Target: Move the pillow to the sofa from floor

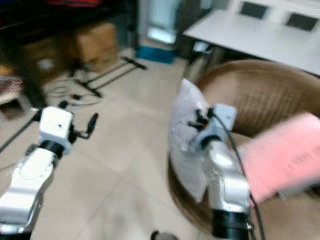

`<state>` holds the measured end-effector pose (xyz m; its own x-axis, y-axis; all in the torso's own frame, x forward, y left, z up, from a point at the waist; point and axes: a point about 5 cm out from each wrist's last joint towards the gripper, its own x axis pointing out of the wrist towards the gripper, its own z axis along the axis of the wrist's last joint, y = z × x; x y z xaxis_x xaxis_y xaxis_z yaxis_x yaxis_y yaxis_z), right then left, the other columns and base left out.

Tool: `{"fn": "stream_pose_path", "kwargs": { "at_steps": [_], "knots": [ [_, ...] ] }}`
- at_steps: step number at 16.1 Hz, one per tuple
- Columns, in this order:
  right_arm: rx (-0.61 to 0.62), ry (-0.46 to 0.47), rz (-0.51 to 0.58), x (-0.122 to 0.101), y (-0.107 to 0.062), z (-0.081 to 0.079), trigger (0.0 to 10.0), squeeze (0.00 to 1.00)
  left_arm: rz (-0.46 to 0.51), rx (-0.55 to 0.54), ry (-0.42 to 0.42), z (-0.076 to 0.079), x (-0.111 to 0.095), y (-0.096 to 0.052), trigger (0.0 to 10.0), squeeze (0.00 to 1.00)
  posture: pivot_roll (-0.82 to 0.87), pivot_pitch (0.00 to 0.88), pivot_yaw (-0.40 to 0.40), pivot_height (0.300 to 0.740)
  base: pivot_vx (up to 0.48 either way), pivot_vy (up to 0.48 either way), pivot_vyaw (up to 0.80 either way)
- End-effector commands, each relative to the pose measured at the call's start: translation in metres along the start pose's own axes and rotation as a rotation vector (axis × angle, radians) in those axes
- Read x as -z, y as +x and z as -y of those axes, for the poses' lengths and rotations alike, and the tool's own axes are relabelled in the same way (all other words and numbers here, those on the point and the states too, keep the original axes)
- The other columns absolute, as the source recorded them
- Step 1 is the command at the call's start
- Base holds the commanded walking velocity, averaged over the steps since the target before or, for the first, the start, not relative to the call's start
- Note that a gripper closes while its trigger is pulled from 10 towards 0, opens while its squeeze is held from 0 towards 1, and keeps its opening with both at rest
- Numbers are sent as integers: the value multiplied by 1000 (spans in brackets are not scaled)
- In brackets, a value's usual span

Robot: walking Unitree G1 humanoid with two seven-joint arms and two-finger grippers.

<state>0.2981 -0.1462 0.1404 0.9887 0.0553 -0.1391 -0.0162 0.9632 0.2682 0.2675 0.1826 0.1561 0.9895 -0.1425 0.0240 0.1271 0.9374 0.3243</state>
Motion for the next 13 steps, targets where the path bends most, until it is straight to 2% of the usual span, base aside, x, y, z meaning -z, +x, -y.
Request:
{"fn": "stream_pose_path", "kwargs": {
  "at_steps": [1, 5, 9, 13],
  "knots": [
    [-42, -17, 91, -20, 0, -7, 10000, 0, 19, 10, -14, 1, -4, 0, 10000, 514, -52, 0, -13, 740, 240, 0, -788],
    [-60, -47, 80, -20, 1, -11, 10000, 0, 15, 16, -22, 3, -4, -2, 10000, 518, -41, 0, -21, 740, 281, 0, -769],
    [-51, -57, 72, -19, 1, -9, 10000, 0, 10, 28, -23, 4, -3, -3, 10000, 522, -40, 0, -23, 740, 291, 0, -128],
    [-49, -60, 64, -19, 2, -9, 10000, 0, 8, 35, -22, 5, -3, -2, 10000, 522, -40, 0, -24, 740, 290, 0, -797]
  ]
}}
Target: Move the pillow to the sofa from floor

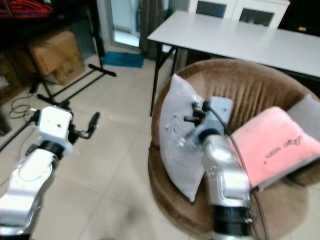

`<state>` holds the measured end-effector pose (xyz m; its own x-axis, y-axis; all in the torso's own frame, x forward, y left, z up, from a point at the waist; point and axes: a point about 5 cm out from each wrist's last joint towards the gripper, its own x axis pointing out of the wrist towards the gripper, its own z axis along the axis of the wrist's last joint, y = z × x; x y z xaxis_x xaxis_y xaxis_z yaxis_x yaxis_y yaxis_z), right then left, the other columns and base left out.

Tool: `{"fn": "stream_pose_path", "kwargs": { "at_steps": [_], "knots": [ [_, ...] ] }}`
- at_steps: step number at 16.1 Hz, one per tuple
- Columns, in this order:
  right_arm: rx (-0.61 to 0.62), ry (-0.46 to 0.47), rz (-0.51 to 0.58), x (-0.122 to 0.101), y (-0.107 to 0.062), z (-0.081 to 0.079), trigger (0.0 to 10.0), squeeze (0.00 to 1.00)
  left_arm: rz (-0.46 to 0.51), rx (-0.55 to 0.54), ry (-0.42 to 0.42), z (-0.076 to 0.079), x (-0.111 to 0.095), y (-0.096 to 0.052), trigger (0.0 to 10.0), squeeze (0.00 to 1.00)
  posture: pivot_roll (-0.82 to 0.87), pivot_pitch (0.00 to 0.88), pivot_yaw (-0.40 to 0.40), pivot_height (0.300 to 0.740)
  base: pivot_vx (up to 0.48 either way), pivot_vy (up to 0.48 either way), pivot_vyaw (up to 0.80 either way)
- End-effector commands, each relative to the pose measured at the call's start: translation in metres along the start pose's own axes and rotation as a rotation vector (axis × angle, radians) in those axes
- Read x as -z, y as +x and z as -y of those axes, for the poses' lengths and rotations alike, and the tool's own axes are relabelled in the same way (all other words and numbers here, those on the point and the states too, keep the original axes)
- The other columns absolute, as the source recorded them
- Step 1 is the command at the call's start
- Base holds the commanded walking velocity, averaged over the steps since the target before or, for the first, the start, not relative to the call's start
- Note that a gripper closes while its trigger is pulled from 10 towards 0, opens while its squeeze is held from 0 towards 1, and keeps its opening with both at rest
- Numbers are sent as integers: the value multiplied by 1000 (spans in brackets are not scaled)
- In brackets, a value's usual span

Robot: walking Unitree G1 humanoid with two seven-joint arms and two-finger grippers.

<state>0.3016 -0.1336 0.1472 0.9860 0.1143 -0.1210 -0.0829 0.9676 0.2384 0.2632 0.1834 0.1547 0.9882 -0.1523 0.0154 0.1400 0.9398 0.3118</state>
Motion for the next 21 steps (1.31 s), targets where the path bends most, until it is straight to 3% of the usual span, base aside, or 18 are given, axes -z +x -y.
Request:
{"fn": "stream_pose_path", "kwargs": {
  "at_steps": [1, 8, 13, 17, 19, 21],
  "knots": [
    [11, -24, 58, -15, -1, 5, 10000, 0, 12, 26, -9, 5, -4, 2, 10000, 518, -41, 0, -26, 740, 292, 0, -800],
    [-13, -33, 34, -12, -1, 1, 10000, 0, -2, 49, 0, 7, -1, 0, 10000, 522, -42, 0, -26, 740, 289, 0, -800],
    [-110, -41, 12, -10, -1, -9, 10000, 0, -23, 97, 22, 11, 1, -3, 10000, 486, -48, 0, -17, 740, 54, 0, 0],
    [-178, 64, 1, -18, 20, -22, 10000, 0, -62, 270, 73, 7, 6, -9, 10000, 463, -52, 0, -2, 740, 0, 0, 0],
    [-207, 146, -19, -18, 40, -31, 10000, 0, -76, 379, 85, 10, 6, -10, 10000, 471, -52, 0, 2, 740, 0, 0, 0],
    [-195, 158, -23, -20, 62, -33, 10000, 0, -92, 472, 101, 12, 6, -12, 10000, 471, -34, 0, -2, 740, 0, 0, 0]
  ]
}}
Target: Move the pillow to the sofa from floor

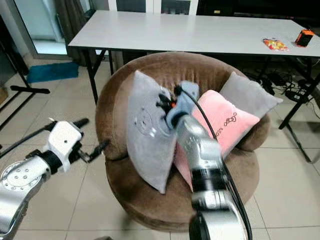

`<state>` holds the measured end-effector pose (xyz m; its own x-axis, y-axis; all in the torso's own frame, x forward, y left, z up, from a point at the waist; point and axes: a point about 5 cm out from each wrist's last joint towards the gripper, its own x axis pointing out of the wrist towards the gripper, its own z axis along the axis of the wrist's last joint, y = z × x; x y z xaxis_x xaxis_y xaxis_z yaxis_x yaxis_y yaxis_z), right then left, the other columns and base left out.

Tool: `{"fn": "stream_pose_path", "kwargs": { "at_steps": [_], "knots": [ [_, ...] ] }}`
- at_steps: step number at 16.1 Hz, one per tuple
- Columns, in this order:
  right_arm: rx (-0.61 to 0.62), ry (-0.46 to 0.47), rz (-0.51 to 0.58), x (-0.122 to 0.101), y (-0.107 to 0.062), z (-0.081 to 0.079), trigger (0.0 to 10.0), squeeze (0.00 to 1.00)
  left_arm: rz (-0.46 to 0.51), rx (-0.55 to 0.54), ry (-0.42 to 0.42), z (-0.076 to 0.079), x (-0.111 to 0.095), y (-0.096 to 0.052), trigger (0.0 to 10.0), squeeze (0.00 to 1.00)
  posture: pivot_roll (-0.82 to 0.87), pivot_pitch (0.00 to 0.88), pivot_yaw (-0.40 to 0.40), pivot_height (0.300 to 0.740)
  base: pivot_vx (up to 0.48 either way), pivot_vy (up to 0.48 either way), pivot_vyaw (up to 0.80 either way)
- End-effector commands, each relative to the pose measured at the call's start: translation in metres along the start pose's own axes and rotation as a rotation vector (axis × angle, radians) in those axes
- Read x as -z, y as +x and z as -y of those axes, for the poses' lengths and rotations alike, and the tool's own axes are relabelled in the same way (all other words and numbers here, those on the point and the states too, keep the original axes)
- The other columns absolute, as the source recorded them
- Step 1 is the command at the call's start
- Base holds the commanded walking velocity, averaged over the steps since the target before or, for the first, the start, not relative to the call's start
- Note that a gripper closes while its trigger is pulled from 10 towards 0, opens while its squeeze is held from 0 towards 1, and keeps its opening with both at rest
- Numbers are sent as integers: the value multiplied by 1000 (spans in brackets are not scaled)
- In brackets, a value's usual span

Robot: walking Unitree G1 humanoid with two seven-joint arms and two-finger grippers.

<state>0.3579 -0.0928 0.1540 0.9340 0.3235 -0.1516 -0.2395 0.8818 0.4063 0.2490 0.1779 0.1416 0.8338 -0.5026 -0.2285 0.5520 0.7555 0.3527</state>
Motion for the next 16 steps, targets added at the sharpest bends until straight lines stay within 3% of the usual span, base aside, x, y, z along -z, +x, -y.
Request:
{"fn": "stream_pose_path", "kwargs": {
  "at_steps": [1, 5, 7, 8, 9, 12, 14, 16],
  "knots": [
    [28, 10, 68, -16, 10, 8, 10000, 0, -5, 57, 14, 1, -4, 0, 10000, 475, -31, 0, -2, 740, 0, 0, 0],
    [196, -6, -3, -10, 24, 36, 10000, 0, -21, 139, 4, 3, -3, -4, 10000, 471, 0, 0, -21, 740, 0, 0, 0],
    [258, -4, -96, 7, 23, 50, 10000, 0, -42, 188, -34, 8, 2, -8, 10000, 467, 9, 0, -22, 740, 0, 0, 0],
    [271, 3, -186, 24, 20, 57, 10000, 631, -58, 206, -38, 10, 5, -11, 10000, 467, 21, 0, -24, 740, 0, 0, 0],
    [298, -31, -203, 27, 17, 64, 10000, 1000, -59, 205, -37, 10, 5, -12, 10000, 471, 34, 0, -30, 740, 0, 0, 0],
    [351, -95, -139, 9, 14, 79, 10000, 1000, -55, 179, -34, 7, 3, -15, 10000, 467, 47, 0, -36, 740, 0, 0, 0],
    [392, -151, -33, -31, 8, 98, 10000, 1000, -44, 166, -32, 6, 2, -13, 10000, 467, 34, 0, -31, 740, 0, 0, 0],
    [427, -176, 32, -57, 0, 113, 10000, 1000, -24, 157, -29, 6, -1, -8, 10000, 471, 29, 0, -31, 740, 0, 0, 0]
  ]
}}
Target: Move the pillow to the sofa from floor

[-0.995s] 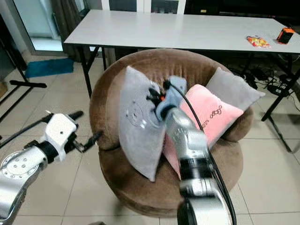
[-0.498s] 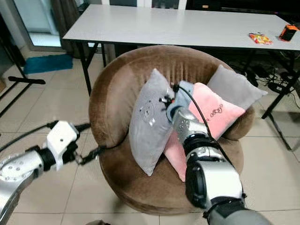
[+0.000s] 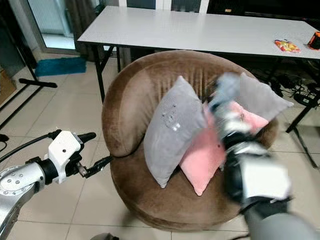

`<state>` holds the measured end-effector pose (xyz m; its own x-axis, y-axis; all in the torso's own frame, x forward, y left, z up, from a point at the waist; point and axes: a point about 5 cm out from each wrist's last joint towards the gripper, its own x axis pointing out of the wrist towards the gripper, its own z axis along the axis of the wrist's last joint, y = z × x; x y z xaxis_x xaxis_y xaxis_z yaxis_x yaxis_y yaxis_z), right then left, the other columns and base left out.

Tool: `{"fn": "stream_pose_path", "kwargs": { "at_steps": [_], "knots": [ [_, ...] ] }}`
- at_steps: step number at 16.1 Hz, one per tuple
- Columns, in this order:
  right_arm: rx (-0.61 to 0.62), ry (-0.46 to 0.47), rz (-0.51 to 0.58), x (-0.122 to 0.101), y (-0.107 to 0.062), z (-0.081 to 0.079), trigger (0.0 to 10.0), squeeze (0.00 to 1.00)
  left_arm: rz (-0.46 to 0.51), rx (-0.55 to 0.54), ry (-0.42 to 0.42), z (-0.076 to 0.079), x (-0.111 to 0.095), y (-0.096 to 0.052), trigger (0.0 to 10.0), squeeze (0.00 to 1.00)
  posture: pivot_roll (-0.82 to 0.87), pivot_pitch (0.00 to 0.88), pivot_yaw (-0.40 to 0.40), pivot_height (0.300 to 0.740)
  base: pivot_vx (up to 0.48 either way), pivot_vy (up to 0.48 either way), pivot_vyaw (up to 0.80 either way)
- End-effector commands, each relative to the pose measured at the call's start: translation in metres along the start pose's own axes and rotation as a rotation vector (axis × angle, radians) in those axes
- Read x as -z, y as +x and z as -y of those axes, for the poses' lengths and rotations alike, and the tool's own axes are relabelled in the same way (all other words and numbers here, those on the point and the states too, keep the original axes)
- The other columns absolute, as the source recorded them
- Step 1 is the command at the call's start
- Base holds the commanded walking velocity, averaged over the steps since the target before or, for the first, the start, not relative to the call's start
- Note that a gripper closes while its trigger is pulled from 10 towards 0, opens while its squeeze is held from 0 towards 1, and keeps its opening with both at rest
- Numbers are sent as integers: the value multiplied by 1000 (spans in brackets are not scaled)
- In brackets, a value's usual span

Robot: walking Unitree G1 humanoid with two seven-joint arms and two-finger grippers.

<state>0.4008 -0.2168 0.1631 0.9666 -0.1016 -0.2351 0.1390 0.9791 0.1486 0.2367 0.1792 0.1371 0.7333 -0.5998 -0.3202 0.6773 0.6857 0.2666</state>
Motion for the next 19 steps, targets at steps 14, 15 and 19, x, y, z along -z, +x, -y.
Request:
{"fn": "stream_pose_path", "kwargs": {
  "at_steps": [14, 15, 19],
  "knots": [
    [-73, 3, 257, 44, -100, 9, 10000, 1000, 120, -472, -110, -13, -5, 14, 10000, 463, -133, 0, 55, 740, 0, 0, -275],
    [-57, -15, 252, 50, -106, 8, 10000, 1000, 122, -481, -103, -13, -5, 14, 10000, 463, -133, 0, 55, 740, 0, 0, -800],
    [20, 53, 180, 59, -127, -19, 10000, 1000, 131, -532, -50, -16, -12, 16, 10000, 471, -119, 0, 41, 740, 0, 0, -791]
  ]
}}
